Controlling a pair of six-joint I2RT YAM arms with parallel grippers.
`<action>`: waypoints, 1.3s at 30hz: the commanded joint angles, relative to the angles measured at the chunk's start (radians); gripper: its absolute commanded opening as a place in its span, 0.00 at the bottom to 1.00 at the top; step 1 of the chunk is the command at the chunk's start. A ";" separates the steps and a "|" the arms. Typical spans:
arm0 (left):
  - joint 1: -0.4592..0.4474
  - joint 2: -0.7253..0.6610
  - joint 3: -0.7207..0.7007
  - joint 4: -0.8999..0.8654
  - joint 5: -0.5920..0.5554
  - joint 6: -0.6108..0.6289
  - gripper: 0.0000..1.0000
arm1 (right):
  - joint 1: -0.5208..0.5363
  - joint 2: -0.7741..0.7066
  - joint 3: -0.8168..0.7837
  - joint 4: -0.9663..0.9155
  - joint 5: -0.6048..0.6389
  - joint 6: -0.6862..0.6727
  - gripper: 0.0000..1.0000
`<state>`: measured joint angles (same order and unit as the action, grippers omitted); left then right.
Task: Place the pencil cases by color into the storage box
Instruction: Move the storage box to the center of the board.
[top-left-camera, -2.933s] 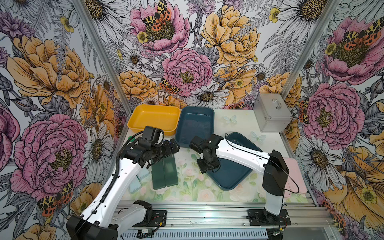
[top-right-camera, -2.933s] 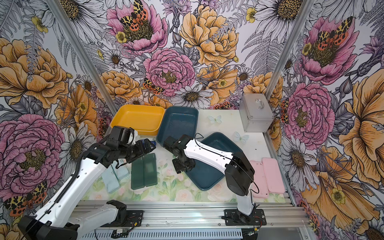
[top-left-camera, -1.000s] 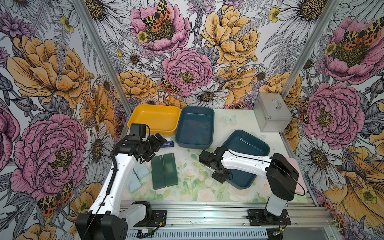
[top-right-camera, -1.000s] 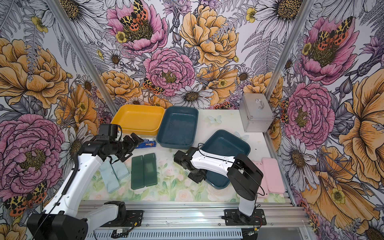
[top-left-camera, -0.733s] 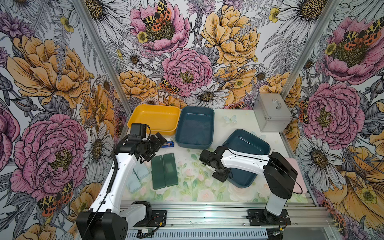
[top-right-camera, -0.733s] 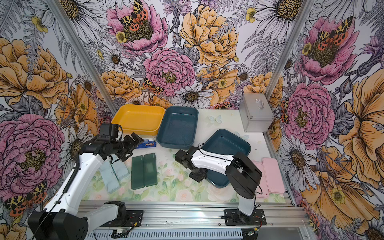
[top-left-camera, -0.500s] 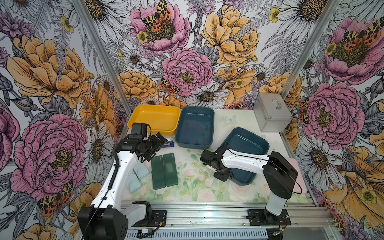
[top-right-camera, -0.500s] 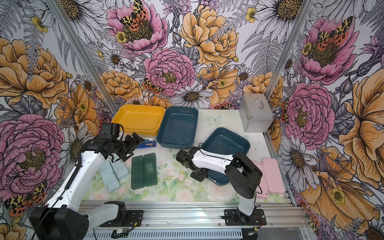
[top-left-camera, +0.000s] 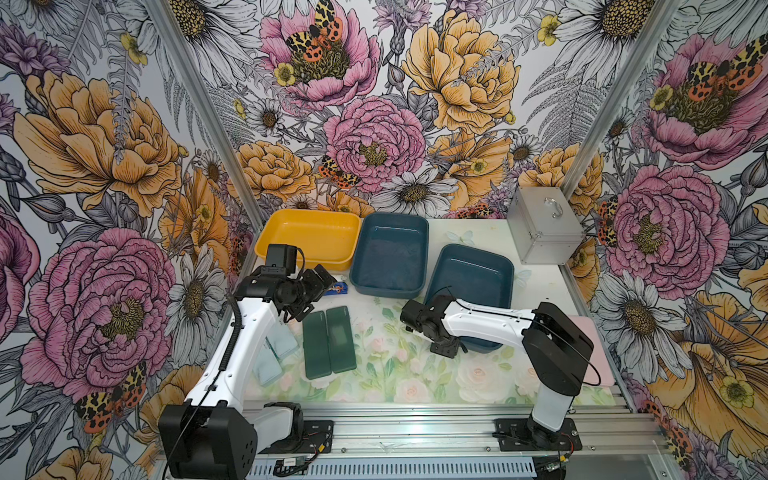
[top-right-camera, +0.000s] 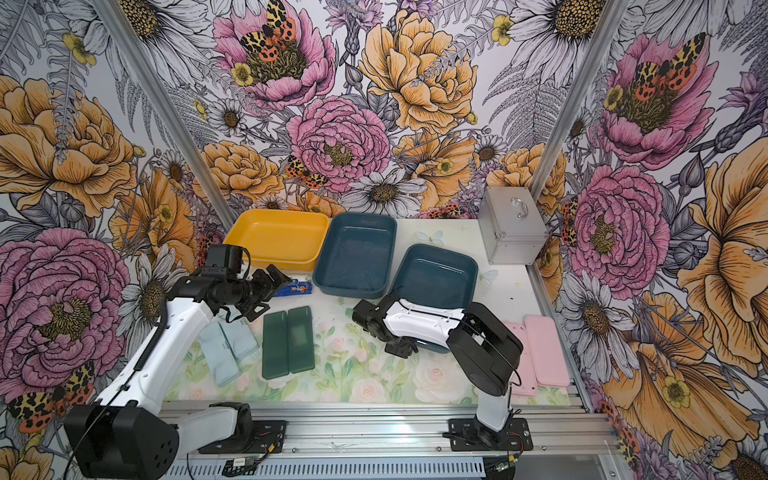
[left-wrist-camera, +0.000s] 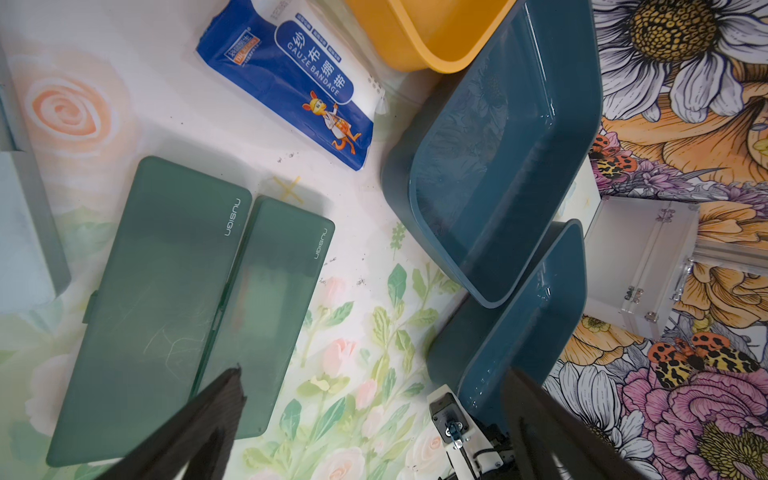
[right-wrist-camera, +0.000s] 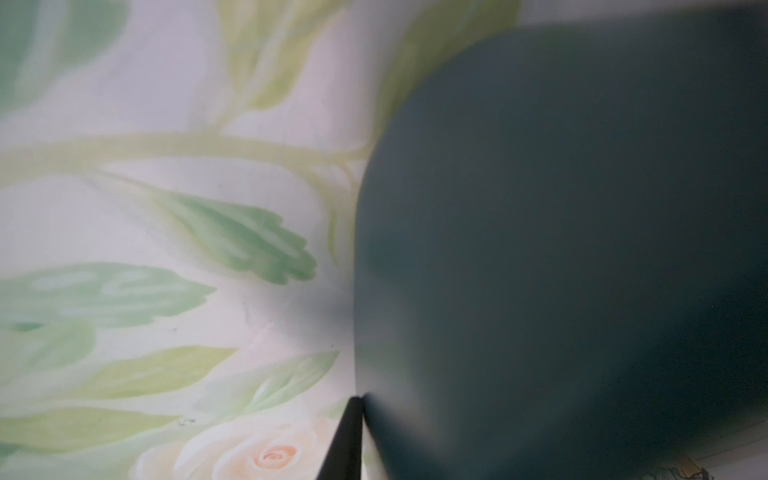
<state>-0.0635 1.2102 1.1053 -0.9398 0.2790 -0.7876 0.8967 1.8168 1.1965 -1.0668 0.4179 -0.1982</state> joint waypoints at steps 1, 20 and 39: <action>-0.013 0.011 0.026 0.024 0.017 -0.010 0.99 | -0.023 0.039 -0.012 0.050 0.092 -0.048 0.18; -0.036 0.048 0.049 0.029 0.019 -0.012 0.99 | -0.130 0.100 0.004 0.164 0.302 -0.187 0.36; -0.043 0.019 0.020 0.029 0.025 -0.015 0.99 | -0.173 0.041 0.090 0.172 0.380 -0.056 0.46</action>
<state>-0.0963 1.2552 1.1259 -0.9337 0.2855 -0.7910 0.7143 1.9339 1.2999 -0.8890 0.8299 -0.3107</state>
